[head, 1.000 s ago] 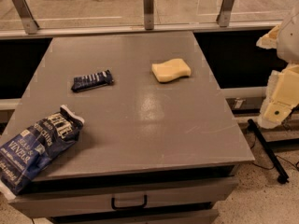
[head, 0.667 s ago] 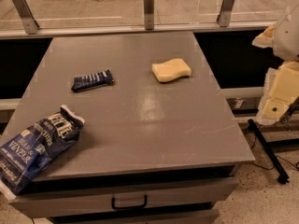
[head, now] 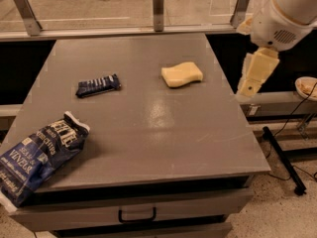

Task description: Move sponge near blue chip bag

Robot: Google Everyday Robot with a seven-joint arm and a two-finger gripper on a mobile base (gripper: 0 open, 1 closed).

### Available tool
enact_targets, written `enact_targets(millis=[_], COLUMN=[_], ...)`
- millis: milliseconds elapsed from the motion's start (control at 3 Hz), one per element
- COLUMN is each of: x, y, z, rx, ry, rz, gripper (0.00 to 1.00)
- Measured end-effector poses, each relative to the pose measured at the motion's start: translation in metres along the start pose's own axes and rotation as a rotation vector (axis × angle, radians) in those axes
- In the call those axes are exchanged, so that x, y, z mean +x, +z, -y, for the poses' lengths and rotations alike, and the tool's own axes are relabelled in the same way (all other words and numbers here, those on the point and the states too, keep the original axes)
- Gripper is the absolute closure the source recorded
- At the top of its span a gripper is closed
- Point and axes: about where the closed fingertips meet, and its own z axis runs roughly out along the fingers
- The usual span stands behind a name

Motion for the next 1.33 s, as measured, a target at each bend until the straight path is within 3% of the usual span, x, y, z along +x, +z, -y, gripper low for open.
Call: enact_targets(millis=[667, 1000, 1333], x=[-0.030, -0.039, -0.039], y=[0.047, 0.059, 0.059], z=[0.062, 0.076, 0.076], rx=[0.024, 0.030, 0.030], ry=[0.057, 0.084, 0.084], rz=[0.151, 0.187, 0.187], gripper=[0.00, 0.00, 0.00])
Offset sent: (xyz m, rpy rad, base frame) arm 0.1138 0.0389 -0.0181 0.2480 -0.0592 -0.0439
